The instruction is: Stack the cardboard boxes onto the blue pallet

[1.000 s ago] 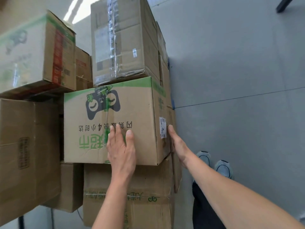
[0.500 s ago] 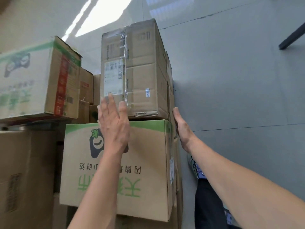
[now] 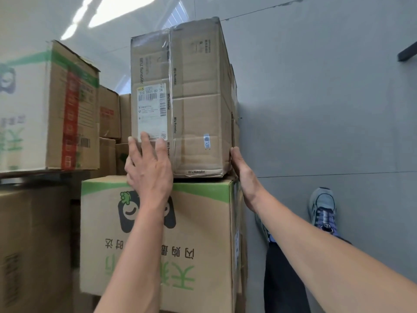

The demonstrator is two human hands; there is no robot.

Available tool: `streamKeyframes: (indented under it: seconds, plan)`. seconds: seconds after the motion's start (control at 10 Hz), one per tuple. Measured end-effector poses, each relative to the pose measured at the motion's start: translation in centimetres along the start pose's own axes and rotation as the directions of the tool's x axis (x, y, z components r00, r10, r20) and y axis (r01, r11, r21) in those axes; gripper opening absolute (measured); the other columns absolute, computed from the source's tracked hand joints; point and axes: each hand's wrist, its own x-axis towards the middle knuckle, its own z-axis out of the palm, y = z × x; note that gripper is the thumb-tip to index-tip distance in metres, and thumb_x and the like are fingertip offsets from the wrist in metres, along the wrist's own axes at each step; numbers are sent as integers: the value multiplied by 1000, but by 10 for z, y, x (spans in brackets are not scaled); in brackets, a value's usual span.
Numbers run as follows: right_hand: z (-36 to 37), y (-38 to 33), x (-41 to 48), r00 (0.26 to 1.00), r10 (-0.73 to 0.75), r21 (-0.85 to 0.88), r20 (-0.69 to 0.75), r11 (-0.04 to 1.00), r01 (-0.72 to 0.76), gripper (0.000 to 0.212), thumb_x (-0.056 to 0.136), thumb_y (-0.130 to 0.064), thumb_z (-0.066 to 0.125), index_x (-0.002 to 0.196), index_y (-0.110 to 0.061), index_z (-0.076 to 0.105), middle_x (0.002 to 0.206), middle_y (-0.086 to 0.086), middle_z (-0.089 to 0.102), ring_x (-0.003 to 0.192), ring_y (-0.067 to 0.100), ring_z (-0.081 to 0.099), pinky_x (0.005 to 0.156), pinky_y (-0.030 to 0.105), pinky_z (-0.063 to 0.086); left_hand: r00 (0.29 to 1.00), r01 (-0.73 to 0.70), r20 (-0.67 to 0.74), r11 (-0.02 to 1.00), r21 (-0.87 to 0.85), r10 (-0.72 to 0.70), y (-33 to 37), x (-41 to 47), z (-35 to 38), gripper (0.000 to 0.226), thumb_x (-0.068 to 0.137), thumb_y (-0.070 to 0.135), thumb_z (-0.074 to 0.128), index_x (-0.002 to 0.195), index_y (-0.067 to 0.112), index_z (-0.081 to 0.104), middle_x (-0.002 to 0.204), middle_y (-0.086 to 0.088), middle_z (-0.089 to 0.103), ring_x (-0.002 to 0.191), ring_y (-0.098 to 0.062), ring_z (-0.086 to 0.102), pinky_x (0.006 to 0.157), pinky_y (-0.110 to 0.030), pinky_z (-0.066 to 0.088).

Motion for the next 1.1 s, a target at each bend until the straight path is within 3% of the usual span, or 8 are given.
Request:
streamKeyframes:
  seconds: [0.1, 0.2, 0.4, 0.5, 0.7, 0.9, 1.1]
  plan:
    - [0, 1, -3, 1000, 17, 35, 0, 999, -17, 110, 75, -94, 44, 161, -28, 35, 166, -13, 35, 153, 5, 28, 130, 42, 13, 1000, 16, 2, 1000, 12, -16, 2, -3, 1, 60, 108, 57, 24, 164, 37, 18, 175, 3, 4, 155, -36, 13, 122, -59, 14]
    - [0, 1, -5, 1000, 5, 33, 11, 999, -5, 102, 81, -91, 42, 162, -30, 32, 167, -14, 33, 154, 4, 25, 130, 42, 12, 1000, 26, 8, 1000, 12, -26, 5, -4, 2, 62, 107, 58, 25, 164, 36, 17, 175, 3, 3, 156, -35, 11, 123, -59, 12]
    - [-3, -3, 0, 998, -49, -36, -45, 998, 47, 89, 93, -77, 36, 166, -28, 19, 173, -13, 12, 157, 1, 9, 131, 39, 4, 1000, 24, 16, 999, 26, -25, 0, -5, 11, 65, 107, 58, 27, 166, 34, 10, 175, 3, -3, 159, -33, 0, 126, -58, 4]
    - [-7, -7, 13, 992, 5, -3, -127, 1000, -6, 74, 105, -66, 31, 165, -28, 10, 174, -13, 0, 157, 1, 1, 130, 37, -2, 1000, 11, 17, 998, 59, -12, -5, -6, 18, 67, 107, 59, 24, 166, 35, 0, 174, 4, -10, 159, -30, -8, 126, -57, -1]
    - [-6, -3, 34, 992, 84, -8, -96, 996, -85, 74, 104, -65, 35, 164, -24, 27, 173, -5, 17, 158, 7, 14, 131, 41, 9, 1000, -1, 0, 994, 113, 1, -9, -5, 26, 68, 107, 58, 20, 165, 34, -6, 174, 2, -13, 159, -31, -9, 126, -57, 0]
    - [-3, -23, 17, 990, 44, -57, -131, 997, -52, 71, 106, -63, 31, 165, -25, 22, 173, -10, 14, 158, 3, 10, 130, 38, 2, 999, 4, 40, 998, 56, -6, -2, -8, 15, 67, 108, 56, 22, 166, 31, 0, 174, 1, -11, 159, -26, -13, 126, -55, -3]
    - [-8, -88, -32, 990, -3, -153, -139, 988, -19, 73, 105, -66, 24, 166, -28, 10, 173, -14, 2, 157, 2, 0, 109, 21, 3, 987, -139, 81, 990, -6, 139, 36, -30, -14, 66, 108, 57, 22, 166, 30, 6, 175, 3, -7, 159, -18, -11, 124, -54, -4]
